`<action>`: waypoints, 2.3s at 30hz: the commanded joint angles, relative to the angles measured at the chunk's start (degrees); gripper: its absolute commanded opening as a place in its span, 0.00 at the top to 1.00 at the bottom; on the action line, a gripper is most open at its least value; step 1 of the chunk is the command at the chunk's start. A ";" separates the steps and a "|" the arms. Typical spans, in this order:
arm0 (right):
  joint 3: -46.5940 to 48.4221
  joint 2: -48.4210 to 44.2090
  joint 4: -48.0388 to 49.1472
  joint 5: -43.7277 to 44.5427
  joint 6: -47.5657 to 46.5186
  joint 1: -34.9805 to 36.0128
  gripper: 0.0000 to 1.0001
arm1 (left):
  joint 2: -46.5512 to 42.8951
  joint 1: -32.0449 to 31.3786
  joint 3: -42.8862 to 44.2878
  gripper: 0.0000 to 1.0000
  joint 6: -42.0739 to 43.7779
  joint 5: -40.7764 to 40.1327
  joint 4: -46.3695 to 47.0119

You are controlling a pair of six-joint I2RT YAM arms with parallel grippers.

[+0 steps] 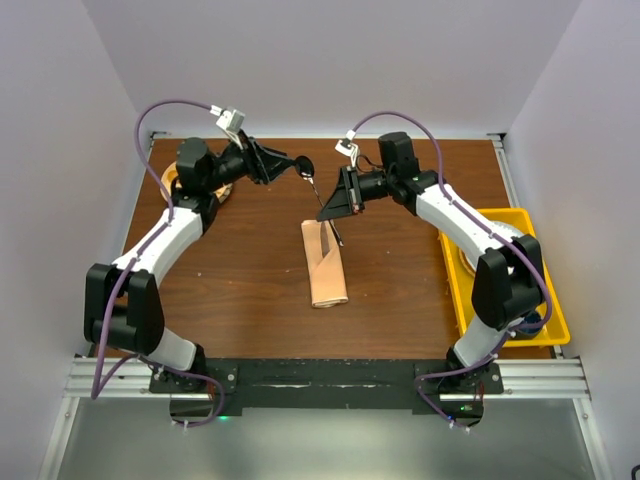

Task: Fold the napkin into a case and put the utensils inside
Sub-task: Pass from the right arm to the left

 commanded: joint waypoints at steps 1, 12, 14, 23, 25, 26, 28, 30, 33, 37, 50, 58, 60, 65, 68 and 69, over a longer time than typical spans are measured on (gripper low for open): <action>0.55 -2.04 -0.07 -1.67 -0.96 0.08 1.00 | -1.53 -0.31 -1.61 0.47 -3.13 4.57 7.84; 0.90 -2.04 -1.48 -2.11 -1.75 0.08 1.00 | -1.27 3.38 -4.25 0.42 -13.42 6.59 19.89; 1.16 -1.87 -1.91 -2.20 -2.10 -0.01 1.00 | -0.66 3.29 -4.17 0.42 -14.21 8.78 21.38; 1.95 -1.51 -3.32 -1.67 -3.50 -0.01 1.00 | 2.60 0.48 5.50 0.51 2.47 10.02 -0.67; 1.95 -1.51 -3.93 -1.41 -3.94 -0.01 1.00 | 3.21 0.48 6.90 0.58 4.06 9.85 -3.82; 1.95 -1.60 -4.20 -1.23 -4.64 0.08 1.00 | 3.39 0.39 7.35 0.60 5.46 10.02 -4.63; 2.13 -1.60 -4.82 -1.14 -5.00 0.08 1.00 | 4.35 0.31 8.75 0.66 6.61 10.46 -7.17; 2.22 -1.60 -4.99 -0.88 -5.26 -0.01 1.00 | 5.14 0.22 9.54 0.71 7.49 11.60 -8.32; 2.66 -1.08 -5.60 -0.62 -5.61 -0.01 1.00 | 6.20 -0.04 10.95 0.72 8.64 13.36 -10.43; 3.09 -0.55 -5.87 -0.44 -5.88 0.08 1.00 | 6.82 -0.13 11.13 0.71 9.07 14.94 -10.61; 4.68 1.56 -5.87 -0.27 -5.62 0.08 1.00 | 8.22 -0.57 11.57 0.98 9.34 15.83 -10.52; 7.57 1.74 -13.07 8.25 -12.98 -0.36 0.35 | 13.14 1.62 15.61 1.00 16.19 16.88 -18.60; 7.58 1.91 -14.65 10.88 -14.13 -0.63 0.34 | 15.15 2.50 17.28 1.00 17.94 16.97 -21.49; 6.79 2.70 -18.08 18.09 -17.83 -1.59 0.30 | 20.34 4.44 23.85 1.00 28.05 16.88 -34.30; 6.17 3.58 -17.56 19.86 -17.04 -2.65 0.33 | 23.60 4.79 26.24 1.00 35.34 16.71 -40.73; 6.35 4.37 -17.65 20.30 -17.04 -2.74 0.33 | 24.82 4.96 26.59 1.00 37.27 16.88 -41.63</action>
